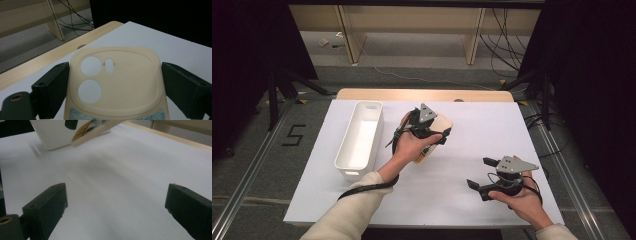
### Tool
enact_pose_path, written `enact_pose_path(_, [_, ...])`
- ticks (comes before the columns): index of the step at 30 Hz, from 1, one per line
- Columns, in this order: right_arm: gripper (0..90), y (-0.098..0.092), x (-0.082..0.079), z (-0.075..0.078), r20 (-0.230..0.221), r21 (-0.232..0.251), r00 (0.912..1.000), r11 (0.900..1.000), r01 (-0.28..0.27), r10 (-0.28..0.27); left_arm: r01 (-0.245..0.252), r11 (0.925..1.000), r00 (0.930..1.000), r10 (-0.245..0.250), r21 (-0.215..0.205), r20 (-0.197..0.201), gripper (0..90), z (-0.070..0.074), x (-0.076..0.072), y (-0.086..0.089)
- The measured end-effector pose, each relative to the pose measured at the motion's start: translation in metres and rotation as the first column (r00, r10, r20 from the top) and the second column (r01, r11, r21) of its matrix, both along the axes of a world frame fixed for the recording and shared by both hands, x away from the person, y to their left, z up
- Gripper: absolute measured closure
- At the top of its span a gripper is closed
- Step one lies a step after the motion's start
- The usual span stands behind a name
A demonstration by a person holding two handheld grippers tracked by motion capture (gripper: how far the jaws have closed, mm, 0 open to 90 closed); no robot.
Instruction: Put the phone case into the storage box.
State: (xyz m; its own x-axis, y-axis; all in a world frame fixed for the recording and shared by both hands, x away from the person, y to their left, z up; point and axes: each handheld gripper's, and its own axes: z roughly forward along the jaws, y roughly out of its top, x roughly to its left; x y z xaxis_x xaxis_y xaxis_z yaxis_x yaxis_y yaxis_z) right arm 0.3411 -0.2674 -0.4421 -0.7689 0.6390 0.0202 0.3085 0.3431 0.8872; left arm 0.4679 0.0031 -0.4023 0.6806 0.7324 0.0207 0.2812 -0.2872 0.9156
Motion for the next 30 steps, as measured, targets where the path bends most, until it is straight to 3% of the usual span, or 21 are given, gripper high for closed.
enact_pose_path(12, [5.3,0.0,0.0,0.0,0.004,0.0,1.0,1.0,-0.002,0.002,-0.035,0.9991,0.9983,0.036,-0.023,0.046,10.7,0.013,-0.002,0.009])
enact_pose_path(30, [5.3,0.002,0.002,0.0,0.005,0.001,1.0,1.0,-0.004,0.004,-0.079,0.9961,0.9943,0.082,-0.04,0.069,10.8,0.025,-0.003,0.031])
